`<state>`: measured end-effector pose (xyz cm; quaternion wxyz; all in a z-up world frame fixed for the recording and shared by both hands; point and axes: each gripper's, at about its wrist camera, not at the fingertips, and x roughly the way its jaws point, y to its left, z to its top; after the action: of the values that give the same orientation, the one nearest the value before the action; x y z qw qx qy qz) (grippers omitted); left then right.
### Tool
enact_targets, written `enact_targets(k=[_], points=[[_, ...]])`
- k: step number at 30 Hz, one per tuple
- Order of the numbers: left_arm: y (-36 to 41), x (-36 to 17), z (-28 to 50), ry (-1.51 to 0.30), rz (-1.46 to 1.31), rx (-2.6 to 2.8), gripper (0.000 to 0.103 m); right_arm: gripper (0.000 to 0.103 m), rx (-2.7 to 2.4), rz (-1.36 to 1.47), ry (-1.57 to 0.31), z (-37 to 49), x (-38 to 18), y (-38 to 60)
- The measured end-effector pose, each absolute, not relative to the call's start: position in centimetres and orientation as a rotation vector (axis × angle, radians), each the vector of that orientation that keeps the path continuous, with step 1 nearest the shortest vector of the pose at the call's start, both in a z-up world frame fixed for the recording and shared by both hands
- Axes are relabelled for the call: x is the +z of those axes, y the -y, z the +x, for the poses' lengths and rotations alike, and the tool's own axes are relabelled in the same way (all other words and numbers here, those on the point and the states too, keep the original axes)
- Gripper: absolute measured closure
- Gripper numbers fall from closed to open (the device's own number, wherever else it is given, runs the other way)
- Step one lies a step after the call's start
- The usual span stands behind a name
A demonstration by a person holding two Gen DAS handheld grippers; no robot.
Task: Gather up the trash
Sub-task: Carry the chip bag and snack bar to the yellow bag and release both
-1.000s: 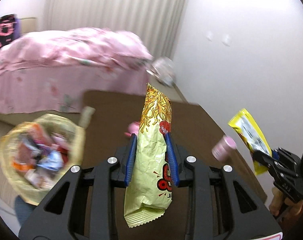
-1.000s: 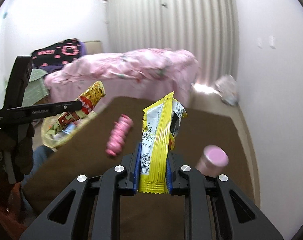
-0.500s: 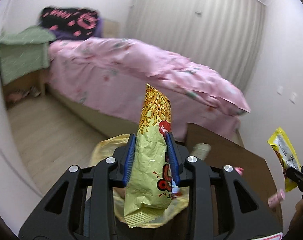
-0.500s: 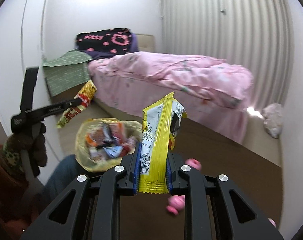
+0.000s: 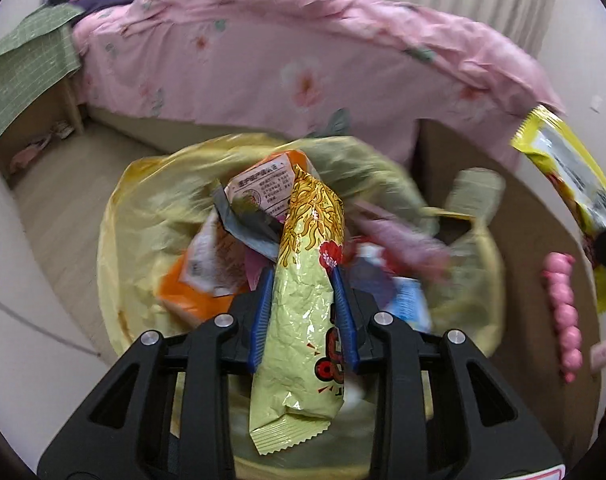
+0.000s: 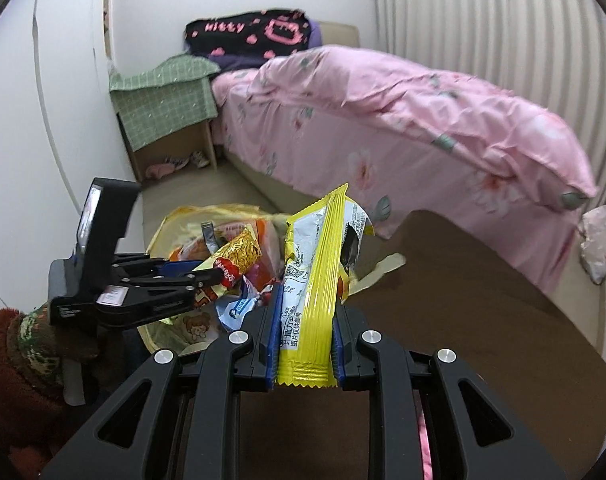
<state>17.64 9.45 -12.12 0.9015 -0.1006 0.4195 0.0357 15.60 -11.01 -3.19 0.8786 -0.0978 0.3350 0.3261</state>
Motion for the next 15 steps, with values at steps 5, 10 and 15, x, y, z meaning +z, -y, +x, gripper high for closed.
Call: enact_targets(k=[5,10,15], points=[[-11.2,-12.4,17.5,-0.865,-0.261,0.120,0.075,0.083,0.762,-0.160,-0.776,18.9,-5.4,7.8],[-12.0,-12.5,16.9,-0.866,-0.292,0.119,0.075,0.083,0.823,-0.126,-0.876,21.9,-7.7,4.9],[-12.7,-12.4,17.1,-0.861,-0.354,0.099,0.075,0.083,0.766,-0.155,-0.993,24.3,-10.7,2.9]])
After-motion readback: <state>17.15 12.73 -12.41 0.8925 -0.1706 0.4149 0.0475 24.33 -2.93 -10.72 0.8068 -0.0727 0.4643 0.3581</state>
